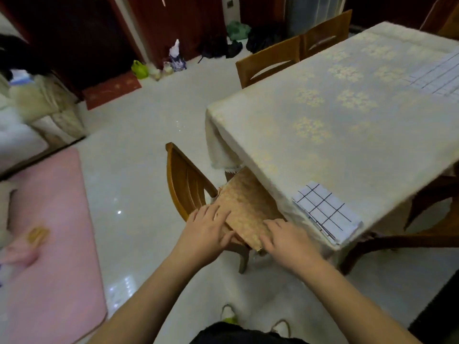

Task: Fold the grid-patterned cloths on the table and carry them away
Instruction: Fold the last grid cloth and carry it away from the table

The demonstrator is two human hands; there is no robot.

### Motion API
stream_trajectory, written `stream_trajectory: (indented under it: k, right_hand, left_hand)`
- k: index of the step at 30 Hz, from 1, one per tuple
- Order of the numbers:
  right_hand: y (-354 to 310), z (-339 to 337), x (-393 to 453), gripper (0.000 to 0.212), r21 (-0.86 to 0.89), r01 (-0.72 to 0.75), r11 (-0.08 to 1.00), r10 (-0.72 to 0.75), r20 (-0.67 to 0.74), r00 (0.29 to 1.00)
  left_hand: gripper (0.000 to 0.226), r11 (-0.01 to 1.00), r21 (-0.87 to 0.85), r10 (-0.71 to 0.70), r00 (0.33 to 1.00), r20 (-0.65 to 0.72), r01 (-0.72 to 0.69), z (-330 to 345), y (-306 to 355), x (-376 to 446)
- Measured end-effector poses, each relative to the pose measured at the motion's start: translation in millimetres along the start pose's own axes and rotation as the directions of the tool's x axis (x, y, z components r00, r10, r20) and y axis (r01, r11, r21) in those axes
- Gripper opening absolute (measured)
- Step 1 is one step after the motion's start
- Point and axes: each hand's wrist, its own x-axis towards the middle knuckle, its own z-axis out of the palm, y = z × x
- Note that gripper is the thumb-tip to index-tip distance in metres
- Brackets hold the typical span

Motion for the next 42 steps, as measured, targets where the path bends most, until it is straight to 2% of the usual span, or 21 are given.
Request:
stream_trajectory:
  k: [4,9,17,21,23,31,37,42]
  right_hand:
    - [-53.8,-1.8,14.3,0.047,-0.044,0.143,0.989,-0.141,0.052,0.989]
    - [-124.5,4.3,30.5,0.047,0.0,0.252,0.968,-0.251,0.089,0.964]
    - [-248.6,34.7,69.4,0.047,-0.057,0.32,0.946,-0.312,0.12,0.943]
    - [-296.1,42.2,91.9,0.047,-0.156,0.339,0.928,-0.327,0.097,0.94]
    - [-311.2,47.1,101.7,0.046,-0.171,0.32,0.932,-0.312,0.077,0.947]
    - [-341.9,55.3,147.1,0.05,-0.293,0.286,0.912,-0.259,0.129,0.957]
    - [-355.8,45.7,221.5,0.049,-0.288,0.32,0.903,-0.295,0.126,0.947]
    - [-368.0,34.6,283.1,0.049,-0.276,0.348,0.896,-0.318,0.15,0.936]
  left_hand:
    - [0.059,0.993,0.007,-0.121,0.992,-0.036,0.121,2.4,-34.5,-33.9]
    - [0.057,0.969,-0.009,-0.245,0.969,0.007,0.245,14.5,-90.4,-71.9]
    - [0.053,0.944,-0.129,-0.305,0.952,-0.003,0.302,39.6,-212.6,-116.5]
    - [0.063,0.936,-0.148,-0.325,0.945,-0.025,0.318,44.0,-270.0,-122.1]
    - [0.054,0.935,-0.148,-0.329,0.944,-0.022,0.322,44.5,-291.2,-120.3]
    - [0.051,0.945,-0.137,-0.303,0.953,-0.015,0.298,41.0,-338.6,-75.6]
    - [0.05,0.943,-0.16,-0.291,0.956,0.028,0.292,30.7,-373.9,-15.9]
    - [0.055,0.949,-0.173,-0.273,0.961,-0.03,0.264,0.2,-407.9,27.0]
